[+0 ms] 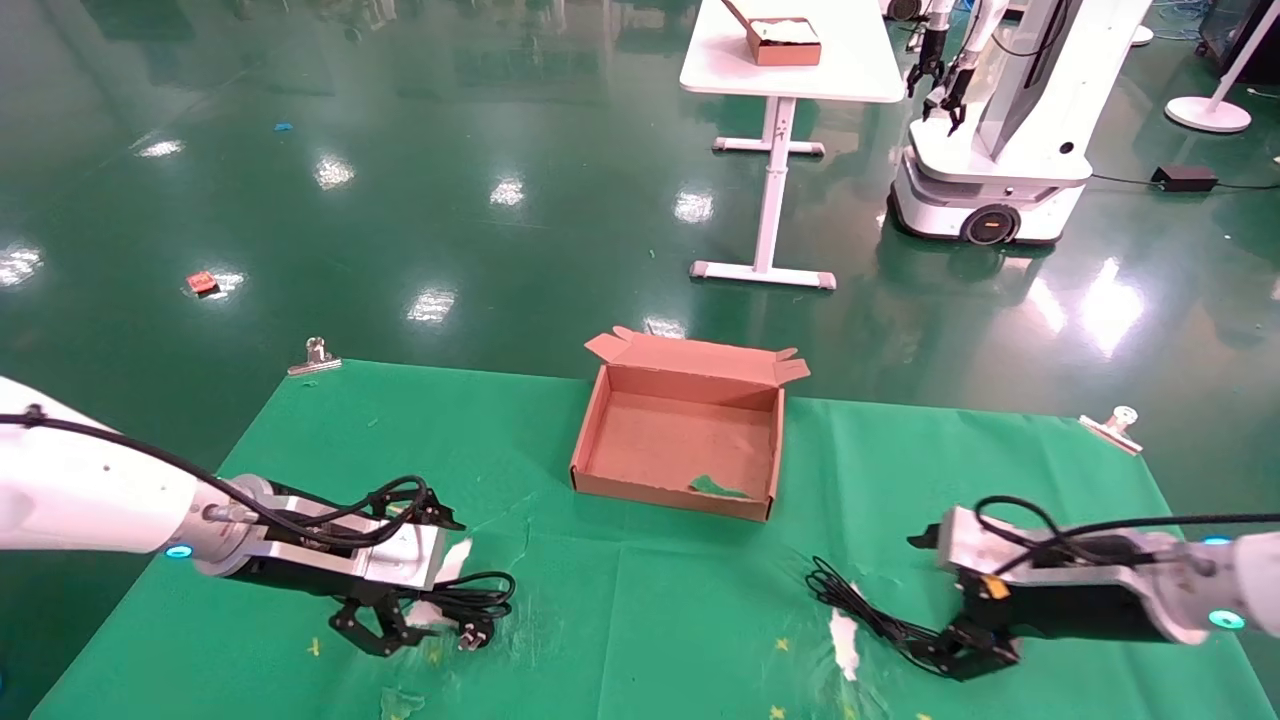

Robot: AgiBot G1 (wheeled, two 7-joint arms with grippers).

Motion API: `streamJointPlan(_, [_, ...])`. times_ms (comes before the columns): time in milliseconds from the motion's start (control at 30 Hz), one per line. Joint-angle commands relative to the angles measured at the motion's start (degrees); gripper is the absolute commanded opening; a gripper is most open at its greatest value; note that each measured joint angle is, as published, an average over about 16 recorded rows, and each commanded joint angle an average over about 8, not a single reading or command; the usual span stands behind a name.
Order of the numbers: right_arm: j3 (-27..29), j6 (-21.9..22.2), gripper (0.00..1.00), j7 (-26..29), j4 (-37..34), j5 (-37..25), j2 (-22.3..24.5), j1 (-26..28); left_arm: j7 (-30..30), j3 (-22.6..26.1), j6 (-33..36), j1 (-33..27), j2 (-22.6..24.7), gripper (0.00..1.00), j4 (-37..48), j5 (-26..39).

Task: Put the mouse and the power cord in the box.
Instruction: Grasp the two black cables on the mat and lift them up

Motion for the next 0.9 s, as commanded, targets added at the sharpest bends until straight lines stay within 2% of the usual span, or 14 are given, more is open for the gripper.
streamJointPlan(33, [-0.4, 2.0, 1.00, -1.6, -3.3, -0.8, -1.9, 0.8, 2.4, 0.9, -2.2, -0.9, 1.6, 1.00, 3.1, 1.8])
streamJointPlan(433, [-1.0, 5.7, 1.00, -6.7, -11.6, -1.9, -6.5, 1.8, 9.6, 1.3, -7.2, -1.5, 5.4, 1.00, 13.2, 2.6])
streamJointPlan(500, [-1.0, 6.0, 0.86, -7.2, -12.2, -2.0, -6.8, 1.9, 10.2, 1.1, -7.8, -1.5, 5.6, 1.00, 14.2, 2.4])
streamJointPlan(567, [-1.1, 6.2, 0.61, -7.7, -12.6, -2.1, -7.0, 2.0, 10.7, 1.0, -8.3, -1.6, 5.8, 0.97, 14.8, 2.2])
streamJointPlan(633, [-1.2, 6.4, 0.36, -8.0, -12.9, -2.2, -7.2, 2.1, 11.0, 0.9, -8.6, -1.7, 5.8, 0.79, 15.3, 2.1])
streamJointPlan(700, [-1.3, 6.6, 0.11, -8.3, -13.3, -2.4, -7.4, 2.3, 11.4, 0.8, -8.9, -1.8, 6.0, 0.54, 15.9, 1.9])
streamJointPlan(733, [-1.4, 6.7, 0.04, -8.4, -13.5, -2.5, -7.5, 2.3, 11.5, 0.7, -9.0, -1.8, 6.0, 0.42, 16.1, 1.9])
streamJointPlan(767, [-1.4, 6.8, 0.00, -8.4, -13.7, -2.6, -7.6, 2.4, 11.6, 0.7, -9.1, -1.9, 6.0, 0.29, 16.3, 1.8])
streamJointPlan(833, [-1.5, 6.9, 0.00, -8.5, -13.9, -2.7, -7.7, 2.5, 11.8, 0.6, -9.2, -1.9, 6.1, 0.07, 16.5, 1.8])
streamJointPlan(900, [-1.5, 7.0, 0.00, -8.5, -14.1, -2.8, -7.8, 2.5, 11.9, 0.6, -9.3, -2.0, 6.1, 0.00, 16.7, 1.7])
